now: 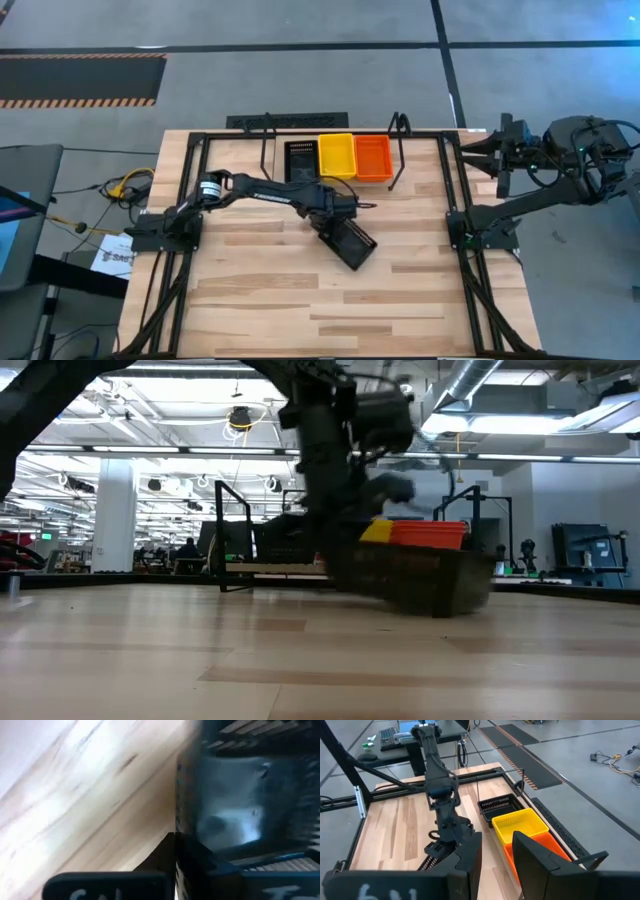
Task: Stack baskets on shelf by color
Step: Stack the black bin on top of the other stacked black bins on the shelf
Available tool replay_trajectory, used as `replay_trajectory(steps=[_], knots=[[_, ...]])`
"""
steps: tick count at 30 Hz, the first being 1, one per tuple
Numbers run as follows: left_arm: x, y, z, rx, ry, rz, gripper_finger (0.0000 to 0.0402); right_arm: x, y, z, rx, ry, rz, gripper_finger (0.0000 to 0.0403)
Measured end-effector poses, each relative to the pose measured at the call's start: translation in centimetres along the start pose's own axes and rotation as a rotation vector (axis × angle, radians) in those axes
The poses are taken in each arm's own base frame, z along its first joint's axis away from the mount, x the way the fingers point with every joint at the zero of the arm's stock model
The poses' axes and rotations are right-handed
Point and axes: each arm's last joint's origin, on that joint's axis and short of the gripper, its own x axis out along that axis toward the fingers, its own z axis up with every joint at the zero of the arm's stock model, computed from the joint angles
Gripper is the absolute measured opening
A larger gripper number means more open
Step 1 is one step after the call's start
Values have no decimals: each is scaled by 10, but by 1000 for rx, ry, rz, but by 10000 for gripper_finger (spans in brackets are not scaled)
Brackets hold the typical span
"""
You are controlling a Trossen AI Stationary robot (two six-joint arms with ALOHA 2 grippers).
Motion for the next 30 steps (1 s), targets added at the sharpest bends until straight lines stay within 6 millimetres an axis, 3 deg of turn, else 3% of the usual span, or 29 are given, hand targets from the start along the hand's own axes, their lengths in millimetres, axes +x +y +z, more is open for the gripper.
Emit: replay_trajectory(steps=[5,9,12,18,23,26,30], knots=[[-41,-21,12,91,-65,-43,0,0,0,0,0,0,0,128],[-97,-31,11,193,-92,11,0,0,0,0,0,1,0,128],[-146,-29,6,252,-146,120,0,0,0,-1,-3,8,-2,128],[-213,15,-12,277,-225,194,0,0,0,-1,-3,7,-1,128],[-251,47,-11,341,-286,235,0,0,0,-1,-3,7,-1,128],[-267,65,-4,409,-326,240,0,0,0,-1,-2,7,-1,128],[-269,92,13,538,-253,221,0,0,0,-1,-3,9,-2,128]])
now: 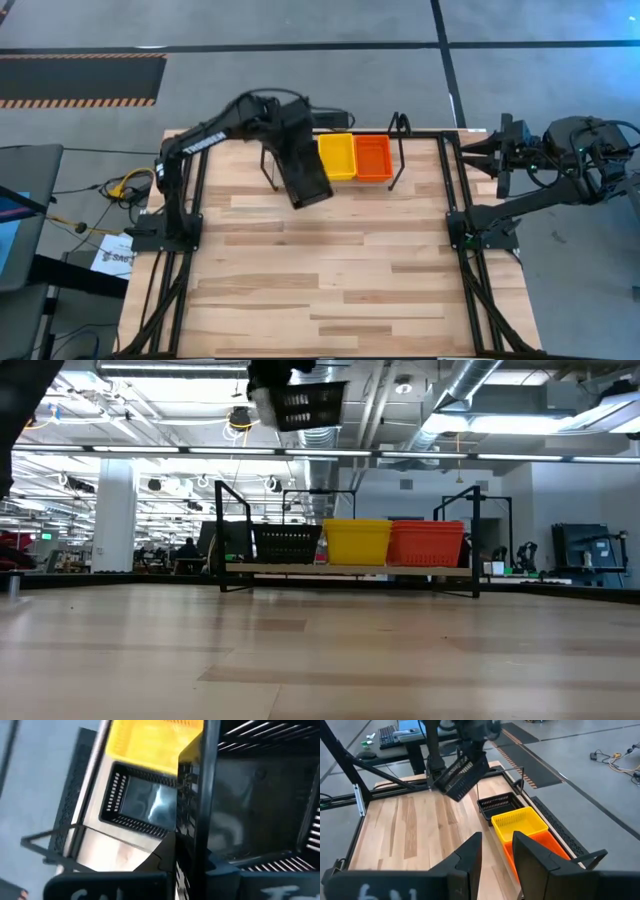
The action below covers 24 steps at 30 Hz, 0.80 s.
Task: Stack baskets on shelf by color
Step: Stack the black bin on top of the other stacked black bins on the shelf
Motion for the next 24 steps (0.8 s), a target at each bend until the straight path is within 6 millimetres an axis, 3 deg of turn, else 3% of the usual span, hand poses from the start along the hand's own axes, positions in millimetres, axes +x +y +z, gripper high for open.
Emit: replay_trajectory(steps=[6,14,18,24], knots=[[14,41,-1,217,32,-74,0,0,-1,-3,-3,34,-7,124],[39,95,1,254,37,-49,0,0,-1,-4,135,36,-11,113],[62,111,5,282,54,-97,0,0,-1,-4,180,36,-11,108],[108,118,11,384,138,-149,0,1,0,-3,208,29,-13,107]])
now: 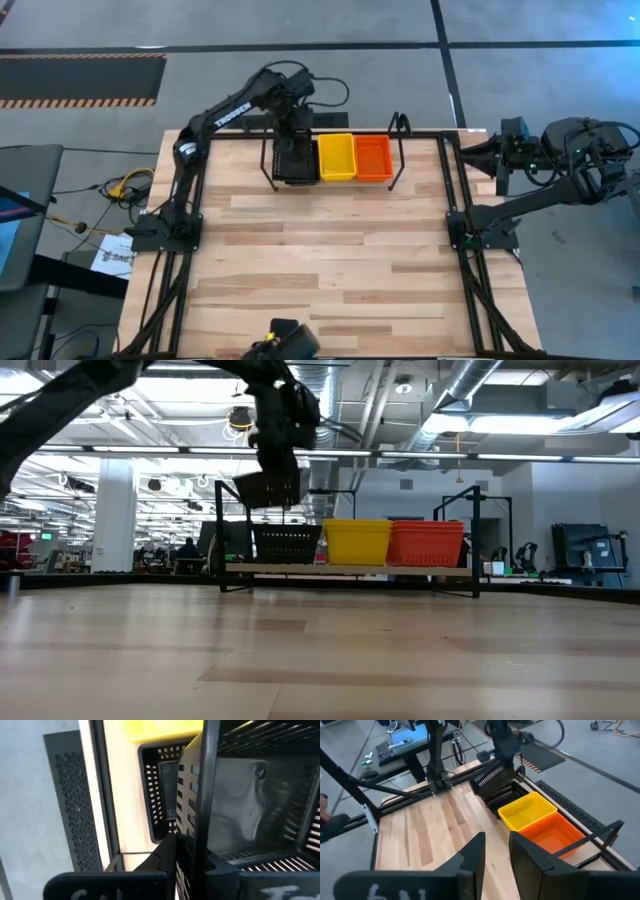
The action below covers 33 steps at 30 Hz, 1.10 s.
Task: Stack baskets on shelf by color
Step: Stack the black bin on top of the other stacked black bins on the shelf
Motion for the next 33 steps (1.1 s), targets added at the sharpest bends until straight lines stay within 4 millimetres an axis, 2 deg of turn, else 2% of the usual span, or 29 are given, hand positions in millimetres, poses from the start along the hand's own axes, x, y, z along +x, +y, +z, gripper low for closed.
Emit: replay_trajectory(steps=[5,9,15,22,27,33], knots=[[31,10,8,43,42,-9,0,0,-1,0,0,-10,-23,106],[44,16,12,46,34,-3,0,0,-1,0,0,-10,-23,106],[45,24,18,-18,-60,44,0,0,-1,1,-1,-18,-42,106],[45,32,11,-208,-95,-12,0,0,-2,1,-2,-31,-71,106],[45,31,5,-343,-57,-57,0,0,-2,1,-2,-31,-71,106],[45,28,4,-357,-33,-72,0,0,-2,1,-2,-31,-72,106]])
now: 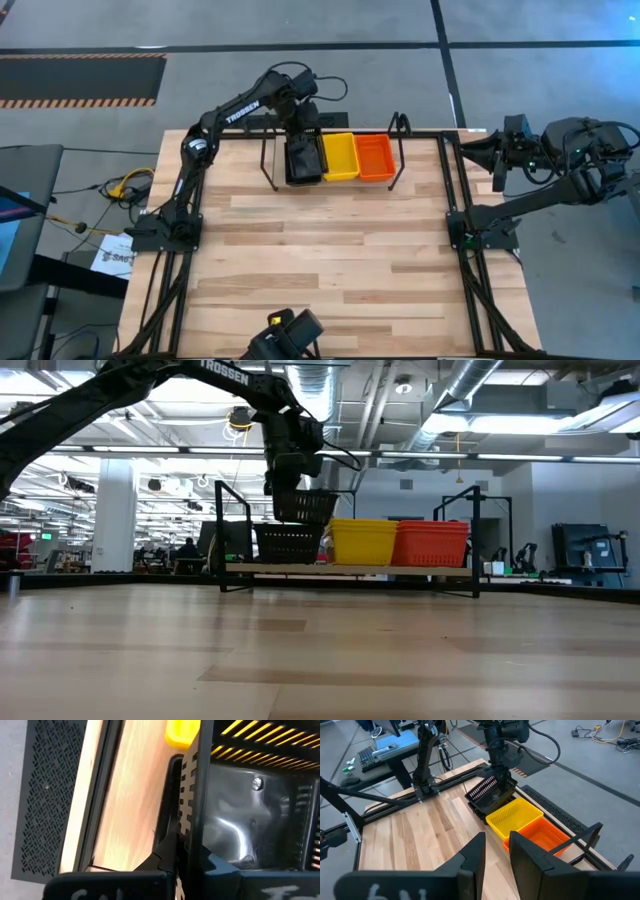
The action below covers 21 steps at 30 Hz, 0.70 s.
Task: Stack baskets on shelf by color
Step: Stack the black bin on top of the other stacked black bins on the shelf
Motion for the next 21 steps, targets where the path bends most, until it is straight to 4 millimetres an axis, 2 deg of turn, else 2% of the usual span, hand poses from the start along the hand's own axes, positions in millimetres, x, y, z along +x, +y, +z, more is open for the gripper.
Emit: replay_trajectory(steps=[21], knots=[[-1,-2,-7,35,65,-32,0,0,-1,-2,-12,22,-9,106]])
